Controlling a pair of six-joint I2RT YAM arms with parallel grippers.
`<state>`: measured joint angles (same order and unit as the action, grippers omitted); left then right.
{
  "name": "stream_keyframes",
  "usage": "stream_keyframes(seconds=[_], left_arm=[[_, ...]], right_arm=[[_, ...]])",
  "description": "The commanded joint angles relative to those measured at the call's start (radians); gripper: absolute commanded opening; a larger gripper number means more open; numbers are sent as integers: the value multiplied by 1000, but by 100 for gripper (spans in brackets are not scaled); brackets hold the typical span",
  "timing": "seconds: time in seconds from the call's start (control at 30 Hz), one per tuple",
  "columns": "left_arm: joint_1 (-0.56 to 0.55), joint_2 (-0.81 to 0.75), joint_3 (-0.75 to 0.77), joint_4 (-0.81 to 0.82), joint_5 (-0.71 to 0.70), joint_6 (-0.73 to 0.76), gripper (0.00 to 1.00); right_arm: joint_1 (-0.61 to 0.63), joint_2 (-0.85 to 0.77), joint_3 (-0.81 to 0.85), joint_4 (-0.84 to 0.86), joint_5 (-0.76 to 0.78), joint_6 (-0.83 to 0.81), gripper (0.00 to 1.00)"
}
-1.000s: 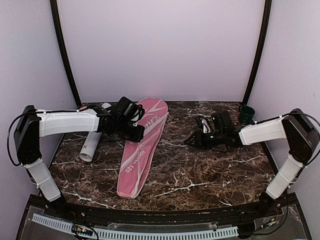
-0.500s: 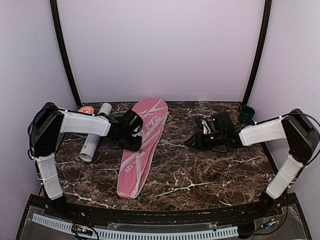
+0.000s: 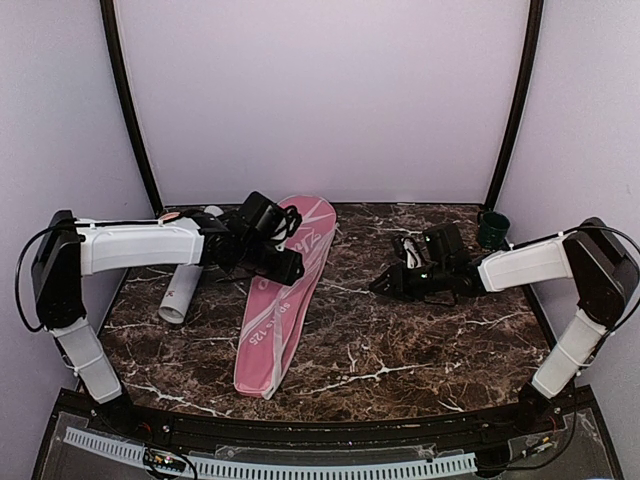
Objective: Pack up the badminton gear
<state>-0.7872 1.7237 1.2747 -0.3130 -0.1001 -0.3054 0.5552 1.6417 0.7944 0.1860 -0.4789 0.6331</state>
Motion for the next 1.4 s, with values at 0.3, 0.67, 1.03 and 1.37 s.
stream_keyframes(seconds=[0.3, 0.67, 1.03, 1.37], left_arm=[[-41, 259, 164, -99, -25, 24, 51], [-41, 381, 240, -108, -34, 59, 50], [-41, 485, 301, -200, -71, 50, 16], [-43, 306, 193, -151, 49, 77, 0]], right_arm=[[-8, -35, -6, 2, -2, -14, 30], [-8, -27, -11, 7, -2, -12, 30], [-12, -35, -12, -1, 2, -15, 30], [-13, -74, 3, -43, 37, -62, 30]])
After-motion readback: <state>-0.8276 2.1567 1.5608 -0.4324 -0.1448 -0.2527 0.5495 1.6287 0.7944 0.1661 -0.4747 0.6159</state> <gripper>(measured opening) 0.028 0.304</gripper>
